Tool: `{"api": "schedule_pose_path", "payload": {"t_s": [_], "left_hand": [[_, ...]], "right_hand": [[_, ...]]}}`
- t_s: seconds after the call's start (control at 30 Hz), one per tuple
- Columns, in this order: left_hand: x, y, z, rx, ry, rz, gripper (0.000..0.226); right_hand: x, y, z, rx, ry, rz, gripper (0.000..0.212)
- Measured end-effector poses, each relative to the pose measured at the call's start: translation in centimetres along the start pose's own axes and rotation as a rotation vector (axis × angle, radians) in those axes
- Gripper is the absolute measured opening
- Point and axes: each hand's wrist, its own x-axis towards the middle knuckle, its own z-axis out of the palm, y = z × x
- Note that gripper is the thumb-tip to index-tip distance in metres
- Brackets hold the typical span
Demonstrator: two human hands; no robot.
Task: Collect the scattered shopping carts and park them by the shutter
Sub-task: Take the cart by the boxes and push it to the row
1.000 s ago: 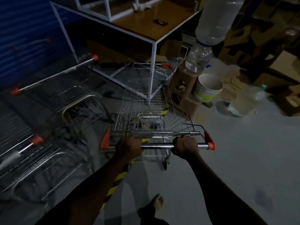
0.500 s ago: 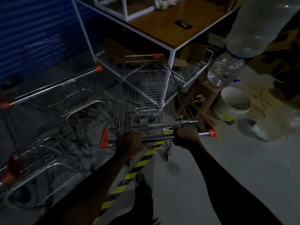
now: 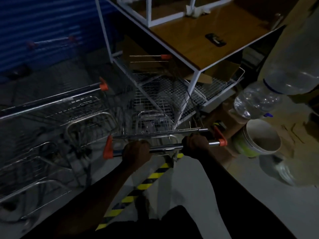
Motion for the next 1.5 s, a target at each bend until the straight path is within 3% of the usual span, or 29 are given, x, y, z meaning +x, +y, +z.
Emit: {"api": "schedule_pose_path", "payload": {"t_s": [0.1,0.3,0.63,0.8,0.93,1.07,1.23,1.37,1.47,1.5], "left_hand": [[2.1,1.0,0.2,-0.035,0.039,-0.024,0.032],[6.8,2.1,1.0,-0.010,-0.084,-0.215,0.020],[13.5,4.6,1.5,0.115,-0.020,-0.386,0.040],[15.7,5.5,0.7,0.044,-0.157,-0.488,0.030],[15.9,5.6,0.8,0.055,-0.168,-0.510,0.036],[15.5,5.6,0.7,0.022,-0.172,-0.499,0.040],[14.6,6.3,0.0,-0.066,-0.048,-0.433,0.051],[12.3,6.8,0.1,-0.198,0.148,-0.474,0.067],[10.3,6.5,-1.3,-0.276,0.226,-0.550,0.068],[9.6,6.0,-1.9,-0.279,0.266,-0.559,0.061]], "right_hand": [[1.7,2.3,1.9,0.017,0.029,-0.015,0.017],[6.5,6.9,6.3,0.087,-0.052,-0.090,0.016],[12.7,13.2,10.7,0.246,-0.179,-0.220,0.017],[14.3,14.3,11.7,0.187,-0.245,-0.245,0.017],[16.1,14.1,10.9,0.212,-0.441,-0.133,0.041],[15.1,14.5,11.6,0.198,-0.402,-0.251,0.023],[17.6,14.7,10.0,0.331,-0.745,-0.349,0.041],[19.0,13.6,8.6,0.892,-1.038,-0.152,0.056],[20.0,10.2,9.3,1.014,-1.026,-0.103,0.097],[20.5,8.7,8.6,1.059,-1.002,-0.116,0.102]]}}
